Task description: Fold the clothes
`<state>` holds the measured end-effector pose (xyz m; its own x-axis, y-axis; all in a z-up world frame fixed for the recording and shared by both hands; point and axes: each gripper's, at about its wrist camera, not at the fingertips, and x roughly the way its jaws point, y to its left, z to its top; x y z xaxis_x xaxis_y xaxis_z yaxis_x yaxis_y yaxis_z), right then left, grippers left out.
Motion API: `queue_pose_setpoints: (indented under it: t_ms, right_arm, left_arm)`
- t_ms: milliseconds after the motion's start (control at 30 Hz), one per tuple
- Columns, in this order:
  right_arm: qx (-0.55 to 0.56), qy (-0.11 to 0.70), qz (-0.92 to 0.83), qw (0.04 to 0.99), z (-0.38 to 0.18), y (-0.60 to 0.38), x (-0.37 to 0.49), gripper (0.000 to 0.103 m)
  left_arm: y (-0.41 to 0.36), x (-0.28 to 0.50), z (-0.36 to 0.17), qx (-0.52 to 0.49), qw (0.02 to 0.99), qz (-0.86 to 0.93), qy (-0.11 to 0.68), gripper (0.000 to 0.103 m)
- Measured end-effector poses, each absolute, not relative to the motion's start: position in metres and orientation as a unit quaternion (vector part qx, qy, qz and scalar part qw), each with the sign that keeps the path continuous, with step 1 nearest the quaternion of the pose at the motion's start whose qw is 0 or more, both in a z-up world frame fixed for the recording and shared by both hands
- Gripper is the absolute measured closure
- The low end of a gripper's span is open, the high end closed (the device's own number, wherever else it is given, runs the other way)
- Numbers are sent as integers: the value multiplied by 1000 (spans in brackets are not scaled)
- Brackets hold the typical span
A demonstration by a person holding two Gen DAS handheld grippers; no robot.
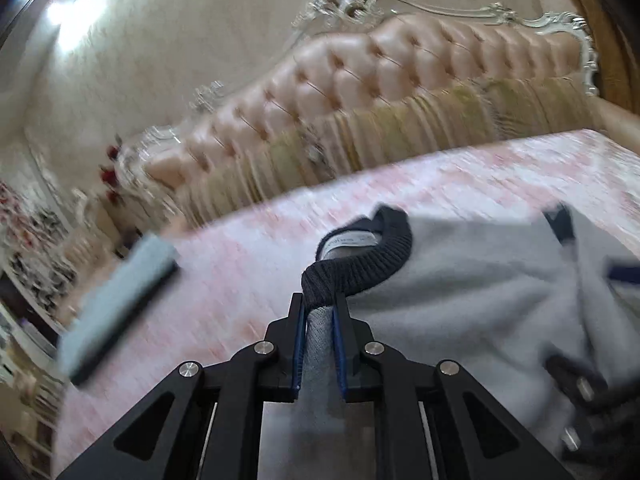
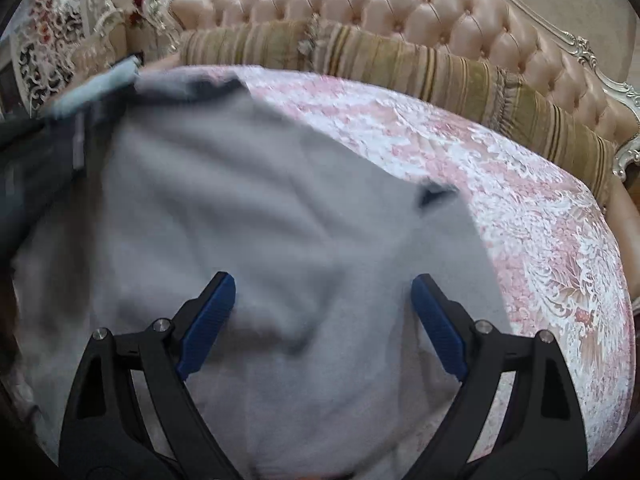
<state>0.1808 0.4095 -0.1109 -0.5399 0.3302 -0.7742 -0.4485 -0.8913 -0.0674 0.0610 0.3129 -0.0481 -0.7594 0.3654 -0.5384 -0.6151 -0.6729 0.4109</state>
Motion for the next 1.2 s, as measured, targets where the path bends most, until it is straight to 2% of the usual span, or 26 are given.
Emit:
queue_pose_setpoints:
  t_ms: [133,167,233,300,367,433,500,633,733,767,800,833,867,900,933,1000,1200]
  right_arm:
    - [-443,82,858,245,-122,425,184,12]
    - [-444,87,856,248,-122,428,186,12]
    - [-440,82,860,245,-115,430,190,12]
    - [-422,66,872,241,-99,435,190,12]
    - [-403,66,884,226,-81,446,182,12]
    - [-389,82,898,186,-66,462,164,5]
    - [-389,63,905,158,-63,475,134,4]
    - [-439,11,892,109,-91,492,74,4]
    - [-480,-41,868,116,-118,491,52,5]
    - [-483,-32,869,102,-119,491,55,8]
    - [-485,-22,870,88,-119,490,58,26]
    - [-487,-13,870,74,-119,490,61,53]
    - [-490,-8,870,63,-119,489,64,66]
    - [-492,-28,867,75,-119,485,67,85]
    - [-495,-48,863,86,-119,480,70,91]
    - [-497,-66,859,102,-119,473,79,96]
    - [-489,-45,856,159,-107,481,116,97]
  left_arm:
    - [344,33,-68,-186,263,876,358,82]
    - [341,30,-71,-205,284,869,349,79]
    - [318,25,-68,-290,364,842,272,72]
    - [285,19,-58,-328,405,830,200,54]
    - [253,7,-44,-324,411,836,164,52]
    - [223,-9,-35,-323,413,840,135,52]
    - [201,-40,-36,-345,412,834,121,52]
    - [178,-89,-69,-420,434,792,88,52]
    - [164,-107,-92,-463,430,771,80,56]
    - [159,-107,-97,-468,433,767,73,56]
    - [157,-105,-100,-473,438,761,72,56]
    - [156,-102,-103,-477,446,753,76,56]
    - [158,-97,-105,-480,455,745,83,56]
    - [162,-91,-107,-482,467,736,91,56]
    - [165,-87,-108,-479,468,735,106,56]
    - [173,-83,-108,-488,454,733,137,90]
    - [134,-63,-62,-419,391,803,164,91]
